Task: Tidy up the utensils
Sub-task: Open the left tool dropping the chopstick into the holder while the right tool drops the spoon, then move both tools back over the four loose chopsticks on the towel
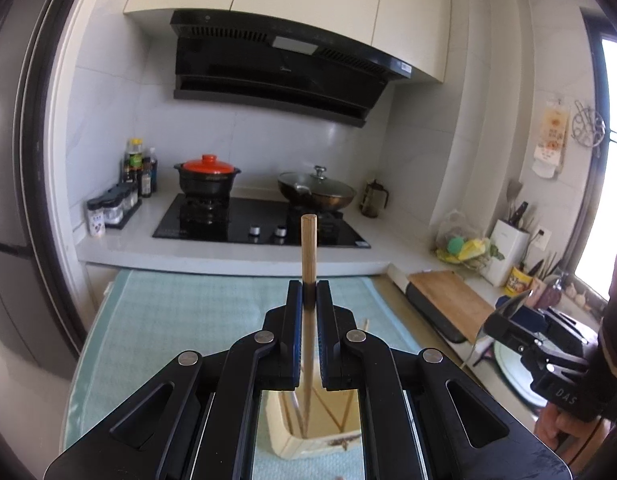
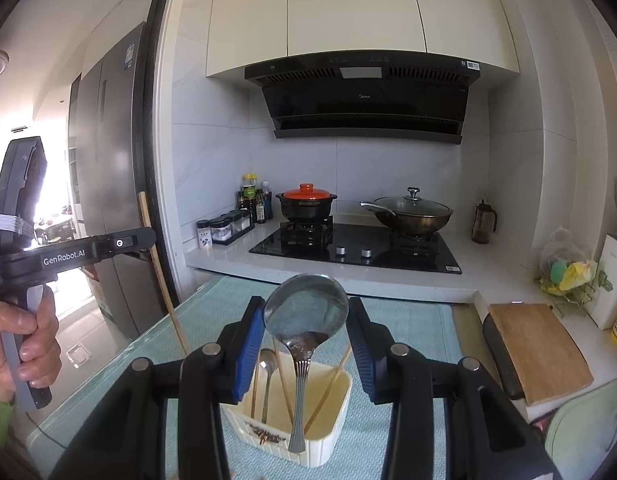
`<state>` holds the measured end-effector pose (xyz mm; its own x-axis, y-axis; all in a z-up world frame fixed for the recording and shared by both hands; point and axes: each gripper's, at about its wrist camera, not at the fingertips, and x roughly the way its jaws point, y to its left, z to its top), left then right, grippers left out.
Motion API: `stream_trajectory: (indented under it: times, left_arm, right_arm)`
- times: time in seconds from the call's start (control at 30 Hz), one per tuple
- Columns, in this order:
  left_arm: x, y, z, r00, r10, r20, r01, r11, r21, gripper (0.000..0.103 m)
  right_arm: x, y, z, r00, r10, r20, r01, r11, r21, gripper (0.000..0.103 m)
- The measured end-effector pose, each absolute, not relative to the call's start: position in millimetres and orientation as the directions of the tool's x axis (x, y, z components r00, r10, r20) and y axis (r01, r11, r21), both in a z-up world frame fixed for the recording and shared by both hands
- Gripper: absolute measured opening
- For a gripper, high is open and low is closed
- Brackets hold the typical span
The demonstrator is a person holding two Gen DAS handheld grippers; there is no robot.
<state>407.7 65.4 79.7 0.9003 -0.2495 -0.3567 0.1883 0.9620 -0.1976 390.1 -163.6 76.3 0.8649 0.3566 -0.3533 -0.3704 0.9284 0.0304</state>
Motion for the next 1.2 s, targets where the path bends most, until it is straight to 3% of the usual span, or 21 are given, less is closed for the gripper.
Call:
stream_trajectory:
  times: [0.2, 0.5, 0.7, 0.8, 0.87, 1.2]
  left_arm:
    - [453.0, 49.9, 44.5, 0.888, -0.230, -0.397, 0.160, 0.966, -0.202, 0.005]
    - [488.6, 44.8, -23.2, 0.786, -0.224, -0.577, 0.121, 0.970, -0.212, 0.005]
    - [500.3, 42.6, -42.7, 0.742, -0.196, -0.641, 0.091, 0.977, -0.193, 0.006]
    - [499.4, 47.8, -39.5, 0.735, -0.180, -0.654, 0.072, 0.980, -0.188, 0.021]
    - [488.8, 55.4, -29.2, 0.743, -0.164, -0.649, 0.058, 0.982, -0.181, 0.045]
    - [345.2, 115.3, 23.5, 0.779, -0.060, -0.624, 0.088, 0.996, 0.014, 0.077]
  right_arm:
    - [437.0, -158.0, 48.9, 0.859, 0.345, -0.379, -0.348, 0.935, 0.063, 0.042]
    - [493.5, -157.5, -32.3, 0.749, 0.323, -0.579, -0.314, 0.942, 0.119, 0.042]
    - [518.6, -163.9, -61.2, 0.704, 0.288, -0.649, -0.253, 0.956, 0.149, 0.042]
    - [526.2, -169.8, -58.5, 0.705, 0.273, -0.655, -0.223, 0.962, 0.161, 0.043]
    - [524.0, -176.1, -47.8, 0.716, 0.265, -0.646, -0.211, 0.964, 0.162, 0.043]
    - [396.1, -204.3, 21.1, 0.778, 0.262, -0.571, -0.298, 0.954, 0.031, 0.047]
